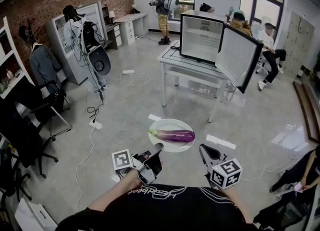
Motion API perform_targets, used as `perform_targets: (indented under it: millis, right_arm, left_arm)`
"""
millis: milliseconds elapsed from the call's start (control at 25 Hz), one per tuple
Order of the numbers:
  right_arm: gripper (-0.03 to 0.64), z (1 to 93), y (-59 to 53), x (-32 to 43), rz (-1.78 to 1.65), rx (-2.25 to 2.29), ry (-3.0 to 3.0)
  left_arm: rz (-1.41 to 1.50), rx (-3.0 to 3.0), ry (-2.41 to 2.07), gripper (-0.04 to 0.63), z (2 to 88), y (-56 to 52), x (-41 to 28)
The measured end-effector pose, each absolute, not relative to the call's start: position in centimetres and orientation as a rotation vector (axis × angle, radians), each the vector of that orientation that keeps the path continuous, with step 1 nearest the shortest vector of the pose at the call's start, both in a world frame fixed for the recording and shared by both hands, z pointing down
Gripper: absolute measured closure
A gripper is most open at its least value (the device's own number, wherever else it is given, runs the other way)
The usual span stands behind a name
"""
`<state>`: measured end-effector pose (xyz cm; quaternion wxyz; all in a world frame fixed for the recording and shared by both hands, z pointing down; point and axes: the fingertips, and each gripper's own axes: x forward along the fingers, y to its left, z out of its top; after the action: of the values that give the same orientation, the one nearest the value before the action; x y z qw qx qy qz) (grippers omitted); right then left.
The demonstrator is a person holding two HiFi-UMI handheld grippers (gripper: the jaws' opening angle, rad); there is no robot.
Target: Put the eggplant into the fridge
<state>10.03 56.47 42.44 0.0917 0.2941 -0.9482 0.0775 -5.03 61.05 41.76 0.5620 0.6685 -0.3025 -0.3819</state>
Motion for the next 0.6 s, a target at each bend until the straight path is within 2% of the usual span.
perform_targets:
  millis: [600]
  right_arm:
    - [0.611, 43.4, 56.5, 13.6, 0.242, 0.864, -2.828]
  left_arm:
    - [-0.903, 1.567, -0.716, 0.571, 42.2, 61.3, -1.1]
